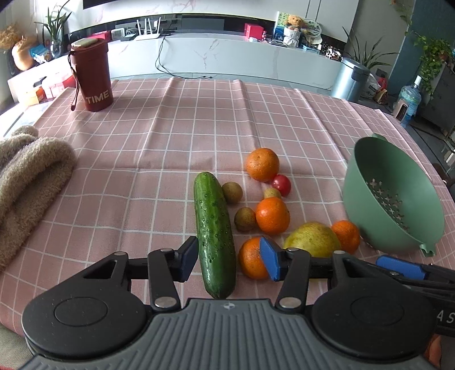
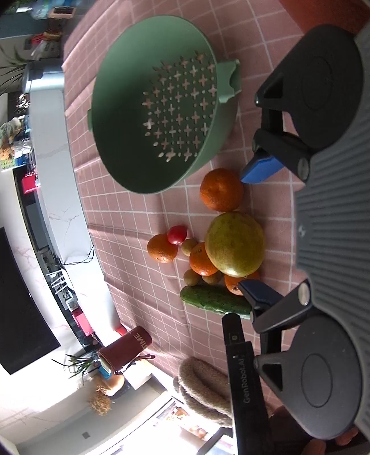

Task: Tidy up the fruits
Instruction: 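Grasp the cucumber with the left gripper while the right gripper grasps the yellow-green pomelo, then carry the cucumber and pomelo into the green colander and open both grippers, then withdraw both grippers from the colander toward the loose oranges, then grasp an orange with the left gripper while the right gripper grasps another orange, then lower both oranges into the green colander and open both grippers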

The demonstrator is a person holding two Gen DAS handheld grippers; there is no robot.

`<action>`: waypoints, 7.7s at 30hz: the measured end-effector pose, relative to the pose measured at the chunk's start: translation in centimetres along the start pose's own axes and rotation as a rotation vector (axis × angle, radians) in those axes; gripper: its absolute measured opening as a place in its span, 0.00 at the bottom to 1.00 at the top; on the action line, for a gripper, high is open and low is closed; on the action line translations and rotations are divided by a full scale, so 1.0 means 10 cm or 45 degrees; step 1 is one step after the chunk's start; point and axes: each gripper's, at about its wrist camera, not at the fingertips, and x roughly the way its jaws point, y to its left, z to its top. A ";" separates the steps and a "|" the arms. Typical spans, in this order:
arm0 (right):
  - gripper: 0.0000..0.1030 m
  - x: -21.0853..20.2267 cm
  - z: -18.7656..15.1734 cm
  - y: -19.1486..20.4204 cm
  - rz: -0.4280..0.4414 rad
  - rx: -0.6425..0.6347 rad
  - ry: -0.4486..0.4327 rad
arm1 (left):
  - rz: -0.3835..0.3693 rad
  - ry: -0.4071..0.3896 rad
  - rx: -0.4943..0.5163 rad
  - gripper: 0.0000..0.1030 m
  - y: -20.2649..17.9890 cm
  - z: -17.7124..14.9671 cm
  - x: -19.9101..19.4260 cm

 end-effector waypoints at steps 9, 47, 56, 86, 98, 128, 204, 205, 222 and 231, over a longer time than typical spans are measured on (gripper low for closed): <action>0.65 0.36 0.06 -0.02 0.078 0.192 0.036 | -0.048 0.041 -0.133 0.58 0.21 0.09 0.35; 0.63 0.40 0.02 -0.08 0.169 0.215 0.037 | -0.083 -0.030 -0.176 0.40 0.24 0.05 0.16; 0.63 -0.18 0.17 -0.11 0.174 0.079 -0.080 | -0.288 -0.079 -0.144 0.40 -0.21 0.21 -0.39; 0.63 0.37 1.13 -1.10 -0.077 -0.673 0.369 | -0.420 0.252 -0.018 0.40 -1.57 0.78 0.87; 0.63 0.59 1.05 -1.09 -0.081 -0.762 0.453 | -0.301 0.284 0.169 0.40 -1.79 0.75 0.95; 0.77 -0.26 0.87 -0.46 -0.238 -0.706 0.147 | -0.235 -0.014 0.290 0.54 -1.23 0.61 -0.27; 0.39 0.10 -0.04 0.01 -0.072 -0.120 -0.096 | -0.228 -0.053 -0.012 0.47 -0.11 -0.11 -0.04; 0.39 0.04 -0.05 0.02 -0.069 -0.141 -0.106 | -0.239 -0.063 -0.013 0.47 -0.14 -0.09 -0.08; 0.39 -0.67 0.53 -0.53 -0.189 -0.332 -0.211 | -0.475 -0.024 0.065 0.47 -1.08 0.57 -0.04; 0.39 -0.34 1.06 -0.92 -0.208 -0.482 -0.101 | -0.380 0.106 0.209 0.47 -1.55 0.78 0.47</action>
